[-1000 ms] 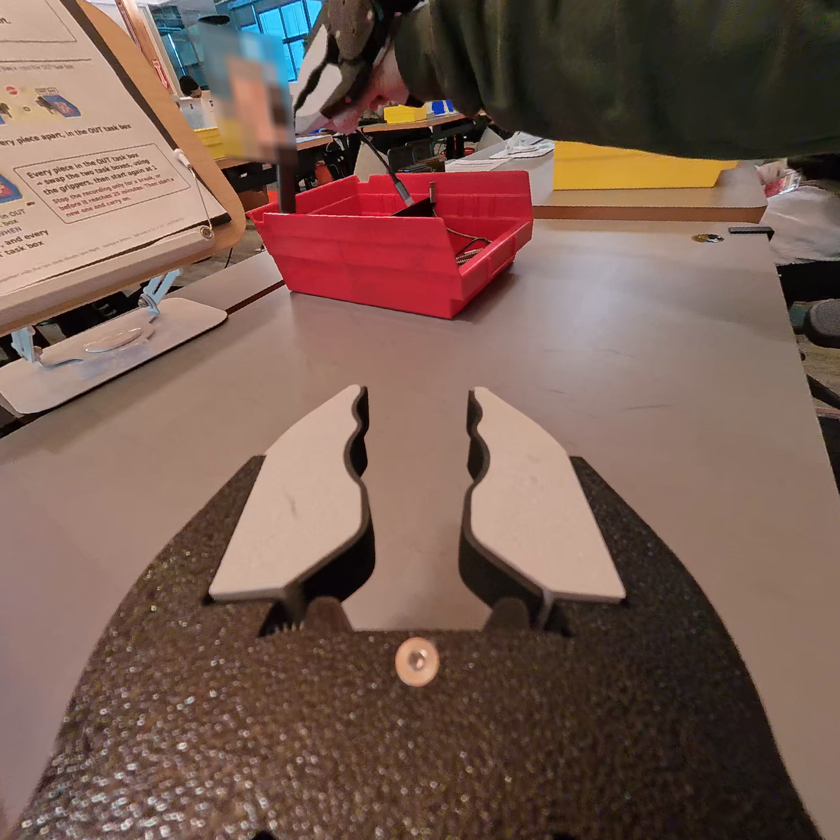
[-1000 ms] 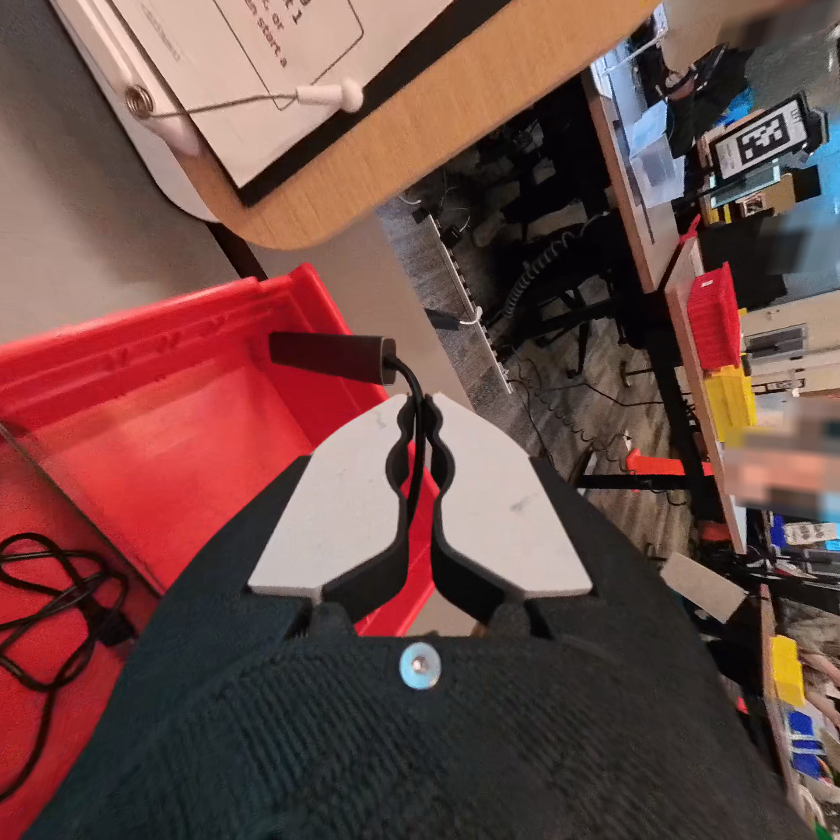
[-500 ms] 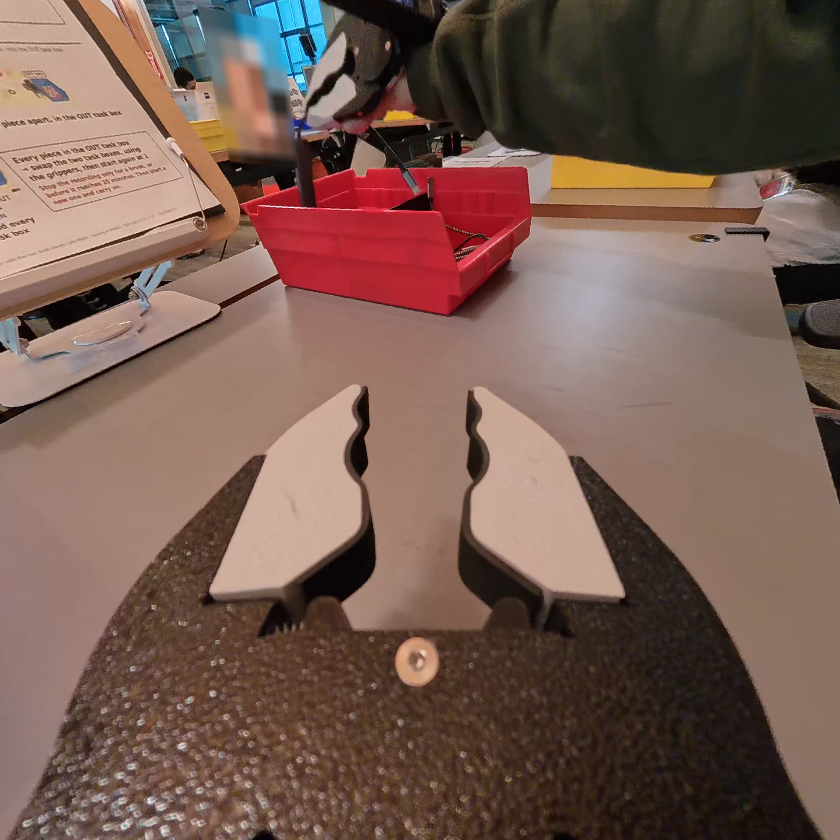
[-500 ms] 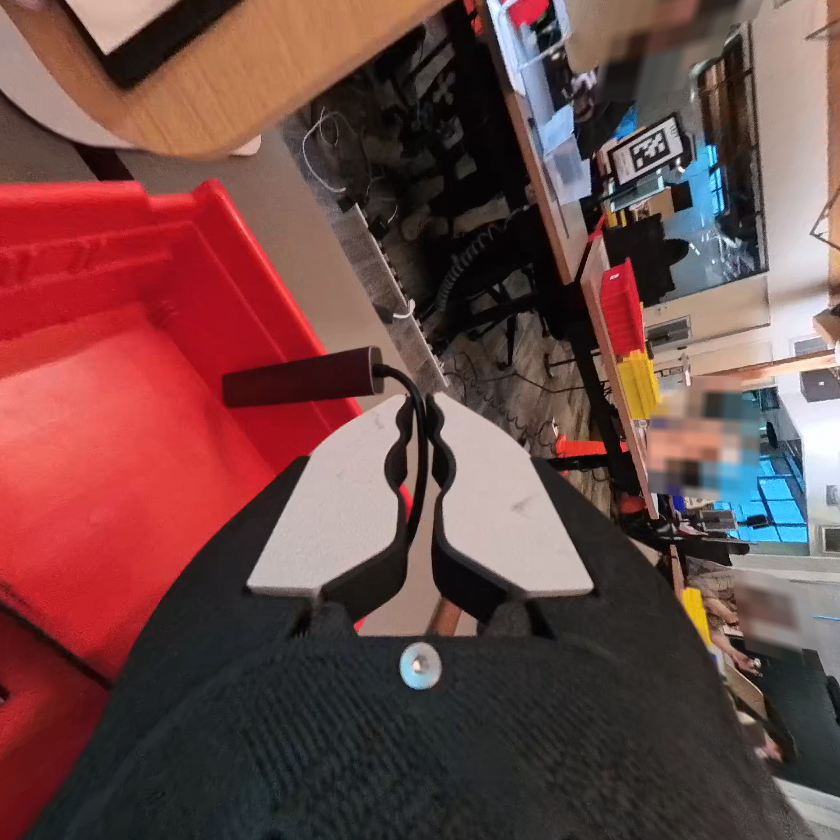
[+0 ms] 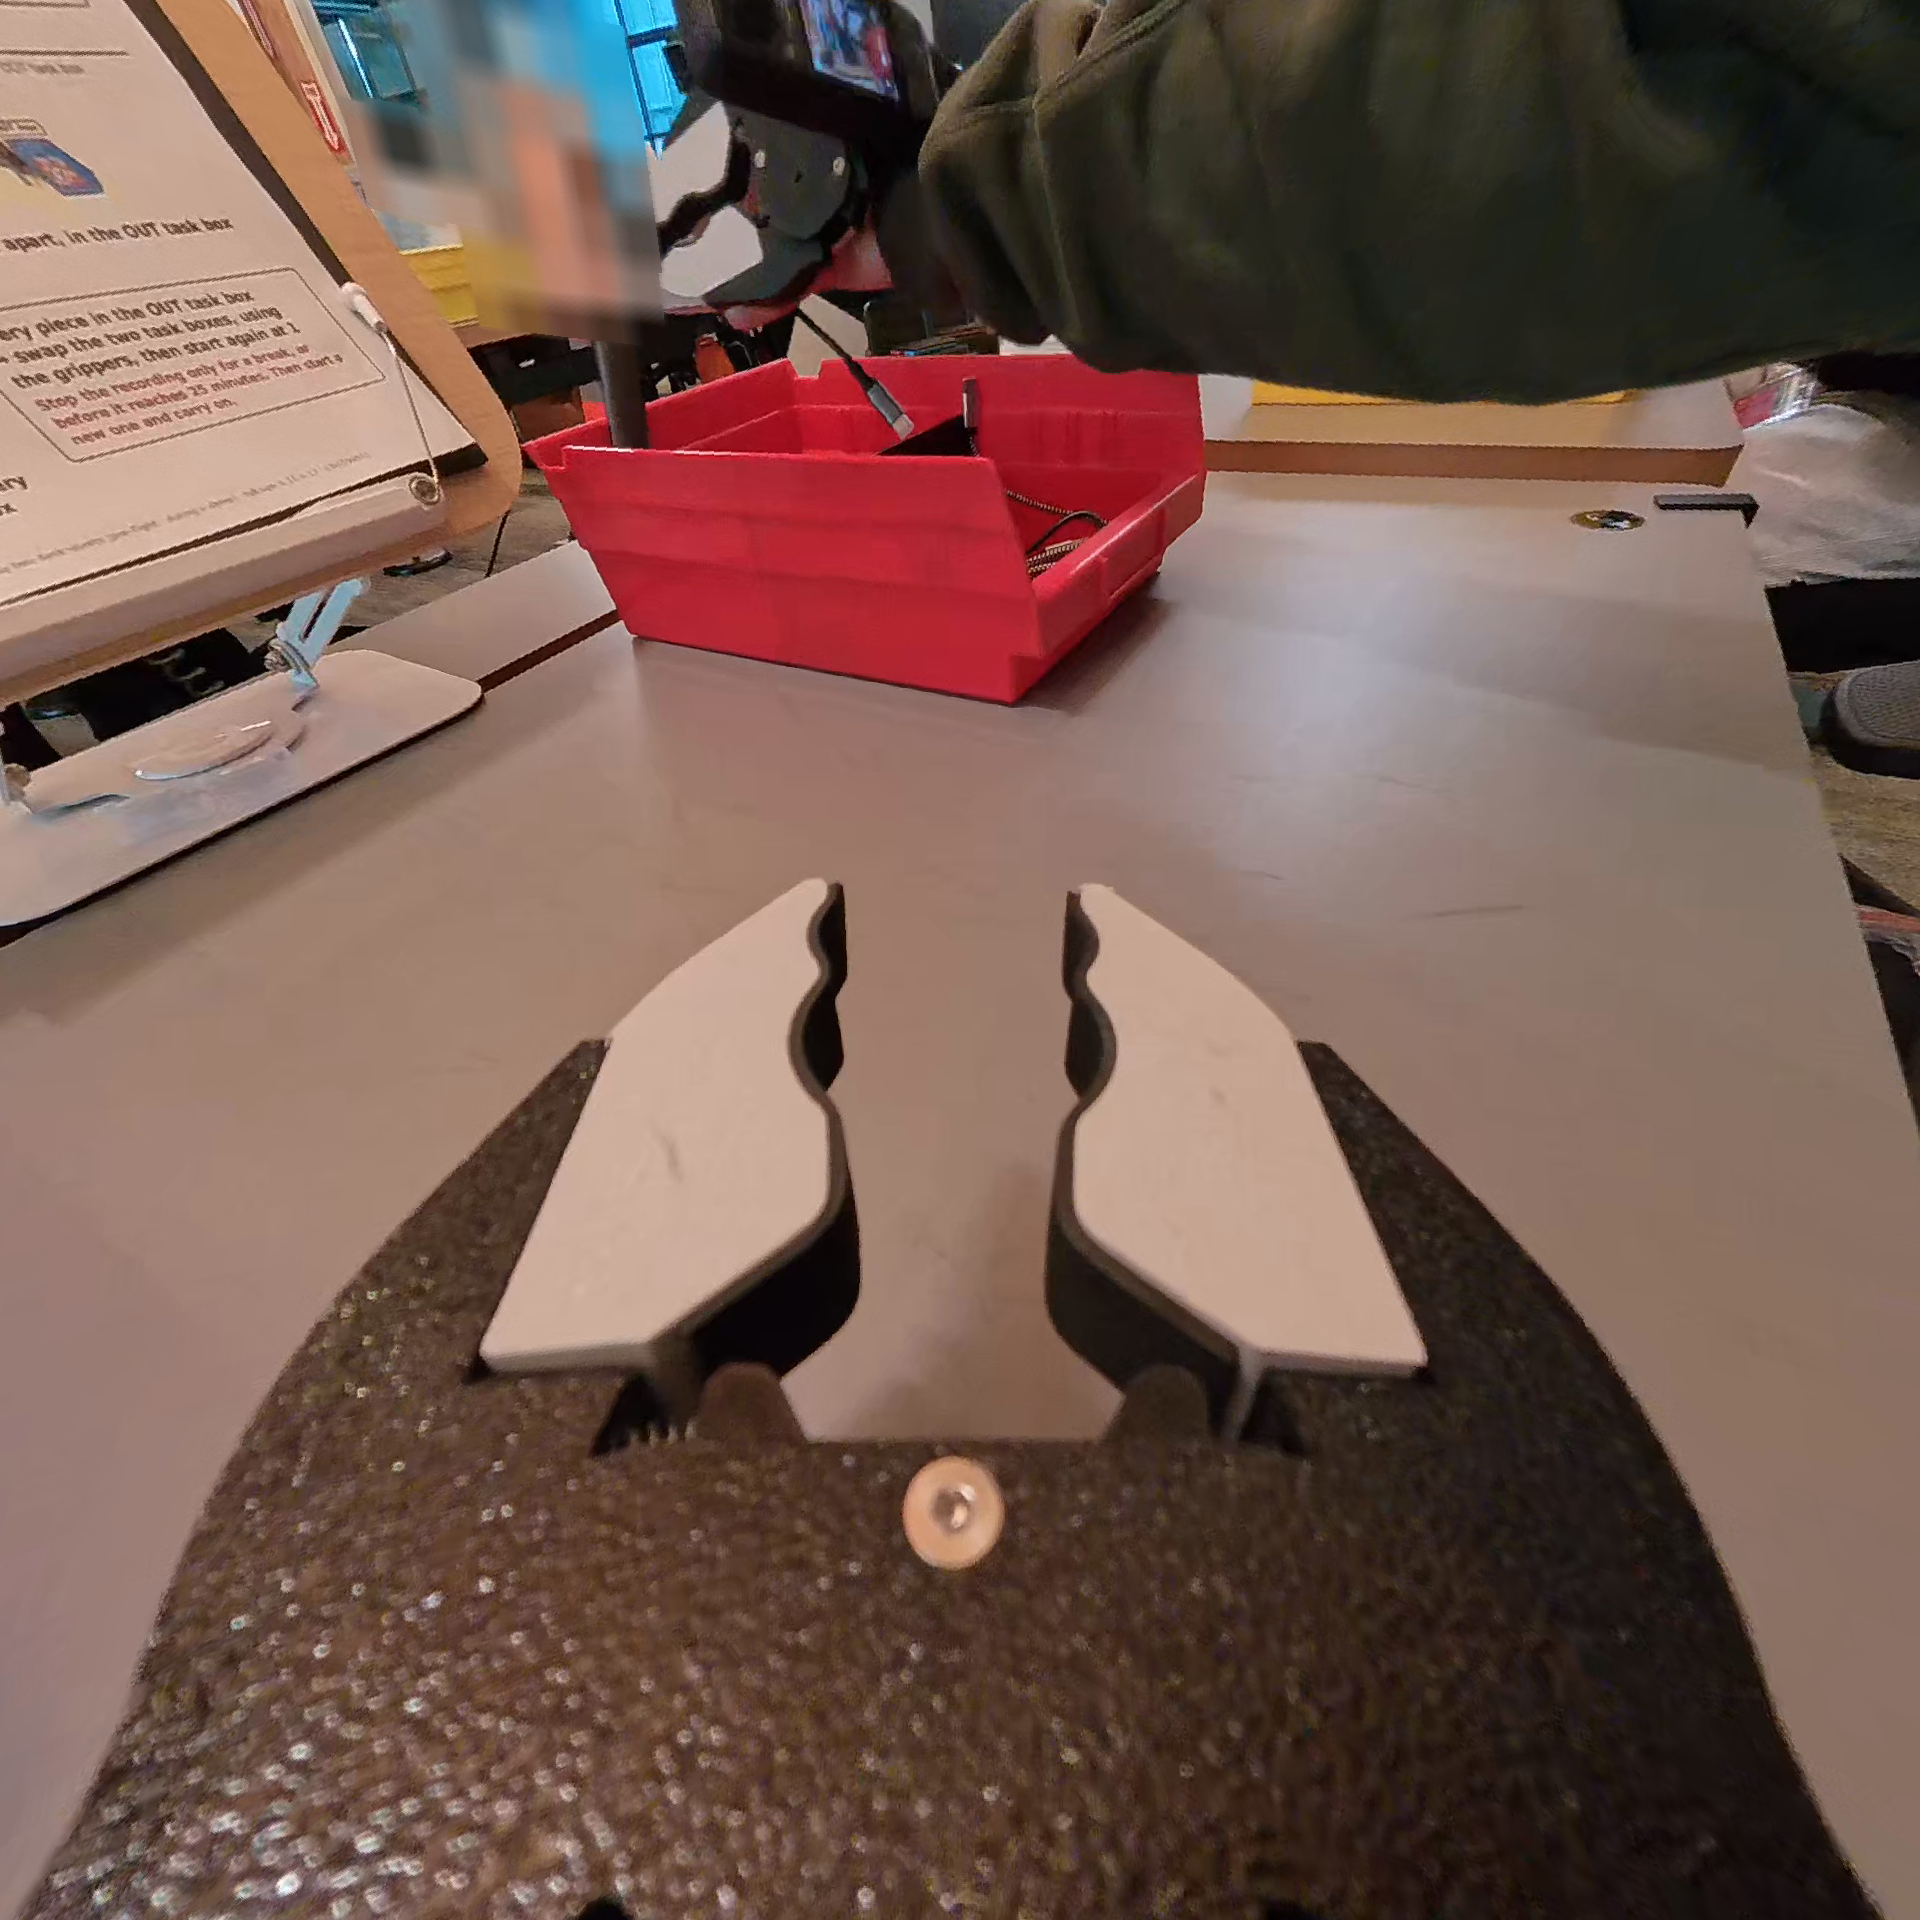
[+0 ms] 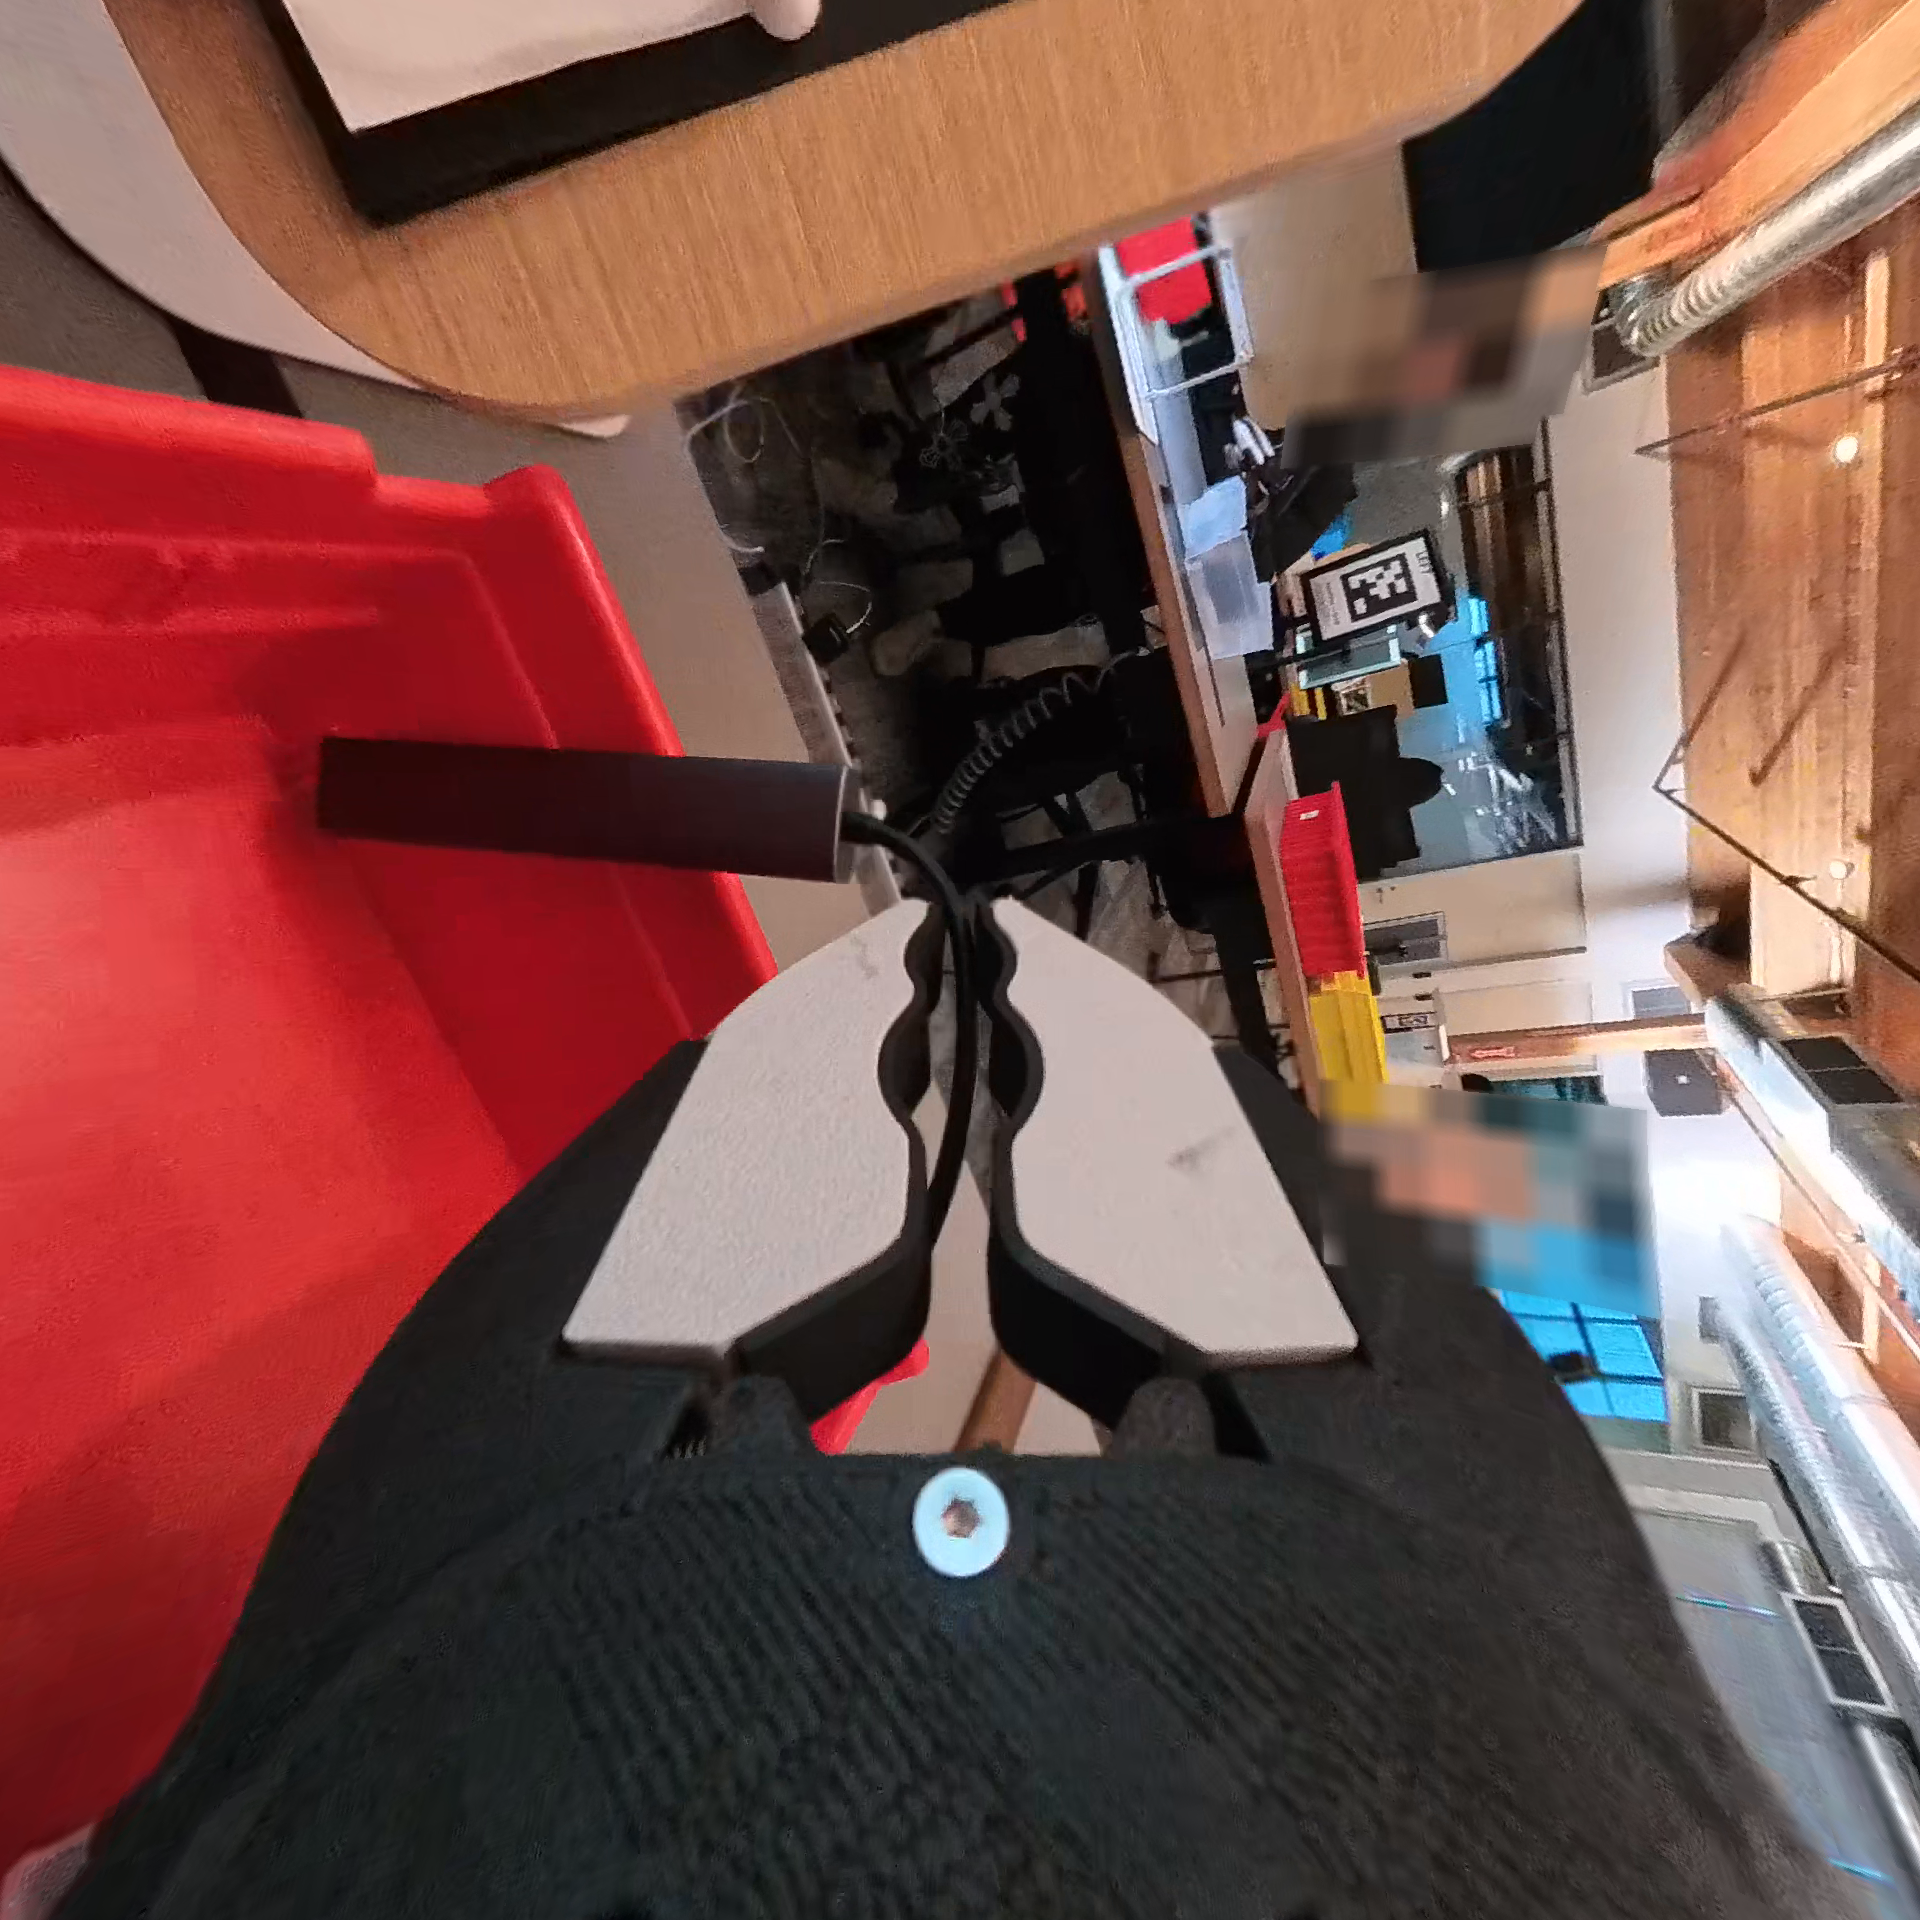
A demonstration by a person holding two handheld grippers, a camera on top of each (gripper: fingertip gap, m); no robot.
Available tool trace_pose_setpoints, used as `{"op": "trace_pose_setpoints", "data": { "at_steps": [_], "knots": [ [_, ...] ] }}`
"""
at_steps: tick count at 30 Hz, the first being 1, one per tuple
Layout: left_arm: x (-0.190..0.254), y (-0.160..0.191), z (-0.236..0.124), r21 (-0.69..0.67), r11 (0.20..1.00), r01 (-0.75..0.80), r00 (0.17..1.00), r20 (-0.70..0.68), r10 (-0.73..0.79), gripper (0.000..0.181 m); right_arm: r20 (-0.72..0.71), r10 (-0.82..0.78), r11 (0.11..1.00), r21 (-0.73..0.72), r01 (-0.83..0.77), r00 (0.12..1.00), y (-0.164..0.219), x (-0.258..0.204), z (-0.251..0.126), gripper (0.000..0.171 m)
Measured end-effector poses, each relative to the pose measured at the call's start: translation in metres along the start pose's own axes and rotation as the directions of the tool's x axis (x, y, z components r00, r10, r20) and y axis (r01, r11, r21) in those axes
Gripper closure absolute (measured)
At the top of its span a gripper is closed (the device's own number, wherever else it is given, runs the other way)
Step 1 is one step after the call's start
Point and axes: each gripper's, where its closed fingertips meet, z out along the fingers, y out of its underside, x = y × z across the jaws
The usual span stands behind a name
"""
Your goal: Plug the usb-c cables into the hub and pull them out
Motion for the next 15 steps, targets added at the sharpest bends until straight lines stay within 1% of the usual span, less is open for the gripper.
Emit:
{"op": "trace_pose_setpoints", "data": {
  "at_steps": [2,5,6,8,10,11,12,13,15],
  "knots": [
    [0.0,0.0,0.0,0.004,1.0,0.004,1.0,-0.002,-0.004,0.142,0.067,-0.001,1.0,-0.015,0.002,0.998,0.008,-0.002,-0.004,0.165],
    [-0.001,-0.001,-0.001,0.01,1.0,0.014,1.0,-0.004,-0.014,0.142,0.152,-0.062,0.997,-0.03,0.067,0.986,0.014,-0.004,-0.012,0.162],
    [-0.001,-0.001,-0.001,0.012,1.0,0.017,1.0,-0.004,-0.017,0.143,0.175,-0.078,0.994,-0.063,0.09,0.982,0.02,-0.004,-0.013,0.152],
    [-0.002,-0.001,-0.001,0.014,1.0,0.019,1.0,-0.003,-0.019,0.143,0.164,-0.095,0.978,-0.169,0.123,0.982,0.038,0.007,-0.014,0.141],
    [-0.002,-0.002,-0.001,0.018,1.0,0.019,1.0,-0.003,-0.019,0.143,0.16,-0.007,0.975,-0.219,0.042,0.987,0.048,0.016,-0.019,0.127],
    [-0.002,-0.002,-0.002,0.02,1.0,0.021,1.0,-0.003,-0.021,0.143,0.135,0.039,0.976,-0.216,-0.009,0.99,0.048,0.023,-0.022,0.123],
    [-0.002,-0.002,-0.002,0.023,0.999,0.025,1.0,-0.002,-0.025,0.143,0.112,0.075,0.979,-0.195,-0.052,0.991,0.045,0.03,-0.027,0.123],
    [-0.003,-0.003,-0.002,0.026,0.999,0.028,1.0,-0.002,-0.028,0.143,0.118,0.115,0.98,-0.176,-0.094,0.986,0.043,0.033,-0.03,0.123],
    [-0.003,-0.003,-0.003,0.031,0.999,0.031,1.0,-0.003,-0.031,0.143,0.166,0.187,0.966,-0.21,-0.151,0.968,0.048,0.03,-0.039,0.122]
  ]
}}
